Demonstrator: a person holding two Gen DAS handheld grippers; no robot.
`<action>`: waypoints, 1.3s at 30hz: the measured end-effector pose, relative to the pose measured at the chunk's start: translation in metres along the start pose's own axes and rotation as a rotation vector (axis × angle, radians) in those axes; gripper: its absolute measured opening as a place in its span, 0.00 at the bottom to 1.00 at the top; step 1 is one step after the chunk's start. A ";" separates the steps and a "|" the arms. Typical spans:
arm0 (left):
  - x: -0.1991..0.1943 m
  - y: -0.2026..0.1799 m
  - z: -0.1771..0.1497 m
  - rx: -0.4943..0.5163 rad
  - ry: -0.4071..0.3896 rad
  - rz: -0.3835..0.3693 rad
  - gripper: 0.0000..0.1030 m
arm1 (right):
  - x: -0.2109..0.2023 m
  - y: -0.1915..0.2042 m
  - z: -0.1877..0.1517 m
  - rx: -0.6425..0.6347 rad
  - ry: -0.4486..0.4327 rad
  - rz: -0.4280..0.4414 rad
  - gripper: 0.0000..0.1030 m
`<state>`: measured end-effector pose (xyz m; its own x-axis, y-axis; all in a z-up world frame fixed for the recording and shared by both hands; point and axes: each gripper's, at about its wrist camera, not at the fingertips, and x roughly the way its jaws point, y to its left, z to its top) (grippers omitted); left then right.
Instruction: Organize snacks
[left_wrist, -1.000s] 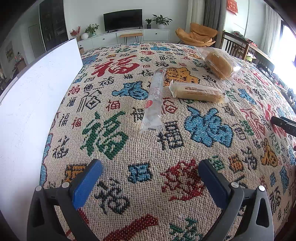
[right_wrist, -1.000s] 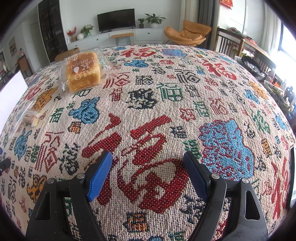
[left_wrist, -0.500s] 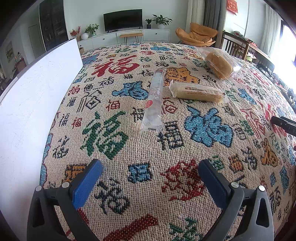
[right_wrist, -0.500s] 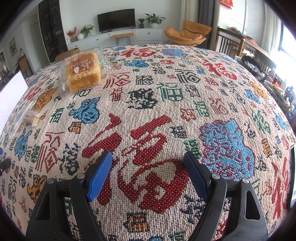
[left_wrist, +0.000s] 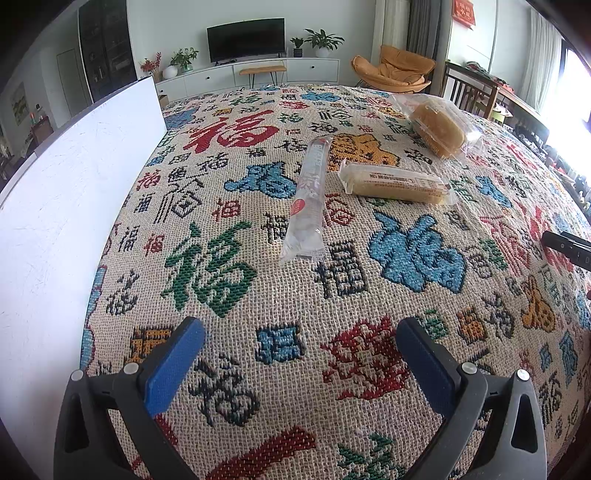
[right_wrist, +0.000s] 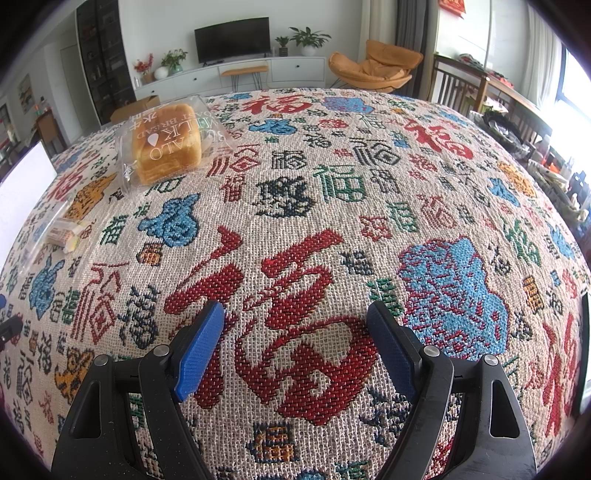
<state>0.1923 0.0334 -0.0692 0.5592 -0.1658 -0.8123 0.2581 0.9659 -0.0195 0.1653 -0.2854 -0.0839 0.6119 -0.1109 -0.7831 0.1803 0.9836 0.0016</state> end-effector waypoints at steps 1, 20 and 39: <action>0.000 0.000 0.000 0.000 0.000 0.000 1.00 | 0.000 0.000 0.000 0.000 0.000 0.000 0.80; -0.006 0.000 0.001 -0.007 0.052 -0.007 1.00 | 0.000 0.000 0.000 0.000 0.000 0.002 0.80; 0.059 0.002 0.111 0.065 0.157 -0.032 0.17 | 0.000 0.002 0.000 0.001 0.000 0.002 0.81</action>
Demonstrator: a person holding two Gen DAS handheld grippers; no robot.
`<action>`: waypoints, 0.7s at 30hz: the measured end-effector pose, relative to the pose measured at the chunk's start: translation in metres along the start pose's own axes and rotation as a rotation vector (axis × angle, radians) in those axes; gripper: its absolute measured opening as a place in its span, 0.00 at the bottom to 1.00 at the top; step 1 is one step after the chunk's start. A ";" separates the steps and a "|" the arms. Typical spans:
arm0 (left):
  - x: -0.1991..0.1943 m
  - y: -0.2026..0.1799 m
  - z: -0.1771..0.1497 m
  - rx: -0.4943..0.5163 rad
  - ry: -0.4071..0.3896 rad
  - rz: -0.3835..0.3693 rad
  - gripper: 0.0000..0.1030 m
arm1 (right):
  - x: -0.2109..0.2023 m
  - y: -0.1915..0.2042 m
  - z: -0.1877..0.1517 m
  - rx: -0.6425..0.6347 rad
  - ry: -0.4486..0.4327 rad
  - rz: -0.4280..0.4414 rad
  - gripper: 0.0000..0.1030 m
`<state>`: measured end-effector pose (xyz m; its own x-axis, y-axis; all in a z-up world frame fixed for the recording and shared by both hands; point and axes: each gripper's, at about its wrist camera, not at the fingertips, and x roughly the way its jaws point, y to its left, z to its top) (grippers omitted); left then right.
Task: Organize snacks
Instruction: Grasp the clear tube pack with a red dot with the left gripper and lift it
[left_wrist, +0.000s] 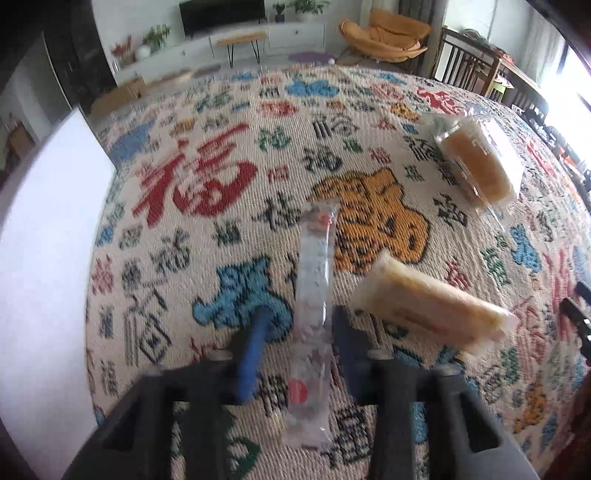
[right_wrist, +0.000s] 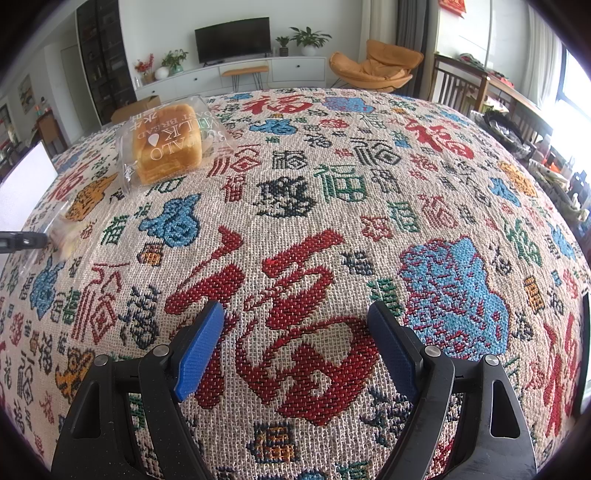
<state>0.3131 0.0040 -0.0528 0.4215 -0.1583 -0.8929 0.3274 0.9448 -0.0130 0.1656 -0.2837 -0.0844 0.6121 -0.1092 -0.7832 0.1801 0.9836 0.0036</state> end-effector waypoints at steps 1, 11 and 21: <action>-0.001 0.001 -0.001 -0.014 -0.007 0.002 0.17 | 0.000 0.000 0.000 0.000 0.000 0.001 0.81; -0.059 -0.001 -0.086 -0.099 -0.017 -0.053 0.18 | 0.000 0.003 0.001 -0.002 0.002 0.003 0.83; -0.040 0.008 -0.095 -0.164 -0.152 -0.020 0.79 | 0.000 0.003 0.000 -0.001 0.001 0.004 0.83</action>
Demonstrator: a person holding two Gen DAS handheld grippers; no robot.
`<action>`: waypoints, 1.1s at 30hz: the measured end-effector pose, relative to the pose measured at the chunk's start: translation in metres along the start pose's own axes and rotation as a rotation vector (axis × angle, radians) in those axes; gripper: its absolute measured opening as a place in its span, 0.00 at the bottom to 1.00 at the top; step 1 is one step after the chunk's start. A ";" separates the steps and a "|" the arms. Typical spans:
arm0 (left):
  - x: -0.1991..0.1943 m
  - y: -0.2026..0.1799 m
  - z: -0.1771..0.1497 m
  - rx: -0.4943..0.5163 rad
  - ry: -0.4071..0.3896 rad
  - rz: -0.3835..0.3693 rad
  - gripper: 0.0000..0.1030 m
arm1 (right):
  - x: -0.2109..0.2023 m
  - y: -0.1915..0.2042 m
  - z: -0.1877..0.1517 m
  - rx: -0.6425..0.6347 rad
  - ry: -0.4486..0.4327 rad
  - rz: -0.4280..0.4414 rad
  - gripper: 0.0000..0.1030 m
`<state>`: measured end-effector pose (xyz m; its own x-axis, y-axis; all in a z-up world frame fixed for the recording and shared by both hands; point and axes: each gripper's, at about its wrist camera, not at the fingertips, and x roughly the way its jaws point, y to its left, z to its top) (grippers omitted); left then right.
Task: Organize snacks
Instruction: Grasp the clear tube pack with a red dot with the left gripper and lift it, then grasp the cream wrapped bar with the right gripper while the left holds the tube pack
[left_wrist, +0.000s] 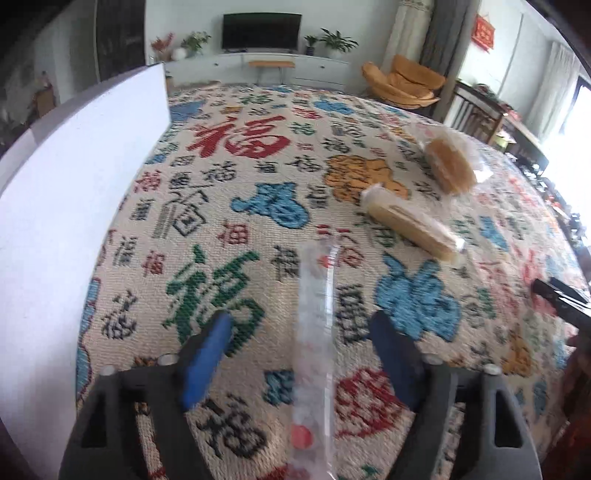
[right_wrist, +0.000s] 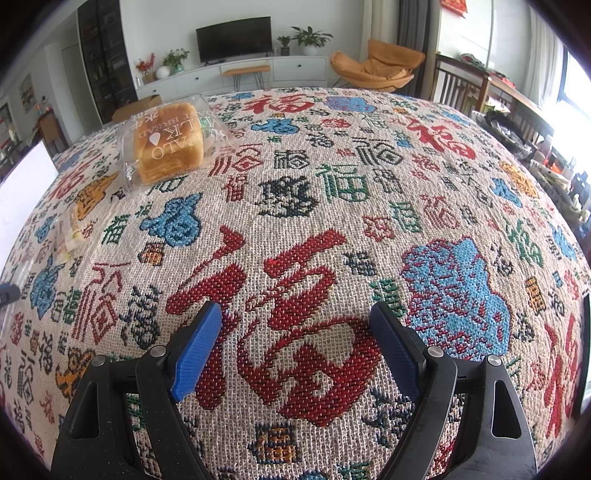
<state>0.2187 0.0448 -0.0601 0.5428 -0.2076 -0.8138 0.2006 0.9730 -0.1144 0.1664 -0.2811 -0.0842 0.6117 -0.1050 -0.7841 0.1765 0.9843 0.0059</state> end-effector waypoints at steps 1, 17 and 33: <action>0.001 -0.002 -0.001 0.020 -0.017 0.017 0.79 | 0.000 -0.001 0.000 0.000 0.000 0.000 0.83; 0.011 -0.007 -0.003 0.072 -0.010 0.064 1.00 | -0.004 0.009 -0.002 -0.024 -0.004 0.017 0.85; 0.013 -0.007 -0.001 0.068 -0.012 0.059 1.00 | 0.049 0.236 0.078 -0.523 0.163 0.317 0.81</action>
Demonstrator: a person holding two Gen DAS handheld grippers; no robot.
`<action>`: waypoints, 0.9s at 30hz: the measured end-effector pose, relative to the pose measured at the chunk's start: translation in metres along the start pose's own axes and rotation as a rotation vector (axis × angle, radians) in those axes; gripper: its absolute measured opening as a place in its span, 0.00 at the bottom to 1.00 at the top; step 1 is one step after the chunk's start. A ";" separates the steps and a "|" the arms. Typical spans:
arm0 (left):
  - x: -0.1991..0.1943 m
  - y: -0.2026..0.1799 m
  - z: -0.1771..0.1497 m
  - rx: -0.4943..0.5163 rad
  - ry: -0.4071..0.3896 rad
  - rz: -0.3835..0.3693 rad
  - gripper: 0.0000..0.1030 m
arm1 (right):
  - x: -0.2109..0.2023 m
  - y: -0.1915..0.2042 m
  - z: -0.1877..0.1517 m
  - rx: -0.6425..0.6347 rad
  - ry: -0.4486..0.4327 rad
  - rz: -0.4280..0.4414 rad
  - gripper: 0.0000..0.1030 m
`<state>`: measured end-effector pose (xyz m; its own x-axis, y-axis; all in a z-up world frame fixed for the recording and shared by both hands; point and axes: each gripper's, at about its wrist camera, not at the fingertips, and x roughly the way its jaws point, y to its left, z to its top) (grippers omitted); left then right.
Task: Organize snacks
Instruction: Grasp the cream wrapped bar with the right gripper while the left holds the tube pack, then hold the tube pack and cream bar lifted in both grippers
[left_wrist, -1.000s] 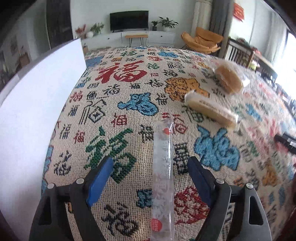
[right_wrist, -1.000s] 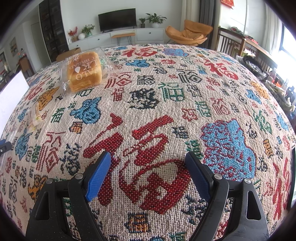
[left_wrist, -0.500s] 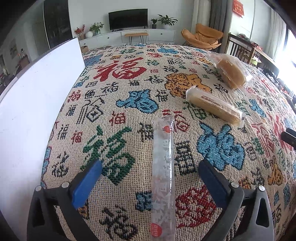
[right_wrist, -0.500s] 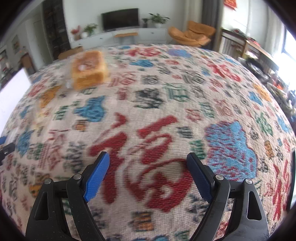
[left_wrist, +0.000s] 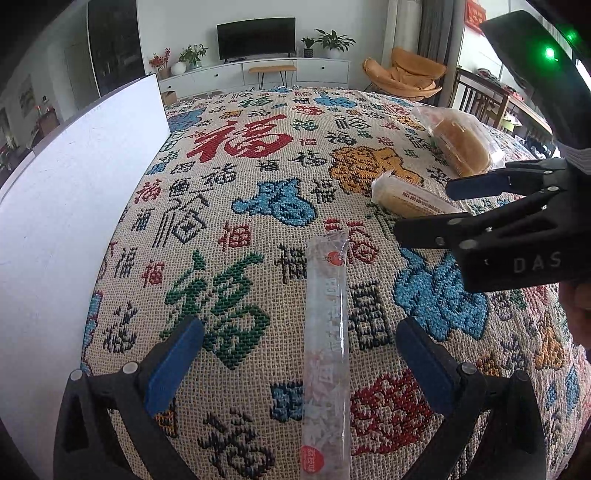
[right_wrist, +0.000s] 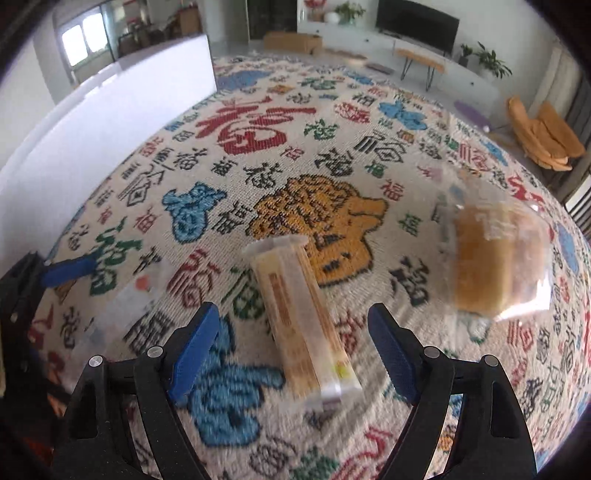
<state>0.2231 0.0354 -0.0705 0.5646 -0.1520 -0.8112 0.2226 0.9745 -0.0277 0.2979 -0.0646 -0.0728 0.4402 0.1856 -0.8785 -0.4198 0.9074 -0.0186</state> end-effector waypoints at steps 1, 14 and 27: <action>0.000 0.000 0.000 -0.001 0.000 -0.001 1.00 | 0.001 0.000 -0.001 0.008 0.000 0.000 0.81; -0.001 -0.001 -0.001 0.005 0.001 0.003 1.00 | -0.057 -0.031 -0.074 0.275 -0.089 0.036 0.29; -0.002 -0.002 -0.002 0.013 0.002 0.013 1.00 | -0.080 -0.086 -0.165 0.446 -0.197 -0.204 0.40</action>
<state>0.2204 0.0338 -0.0699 0.5660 -0.1389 -0.8126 0.2259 0.9741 -0.0091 0.1681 -0.2197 -0.0798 0.6363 0.0165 -0.7713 0.0495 0.9968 0.0622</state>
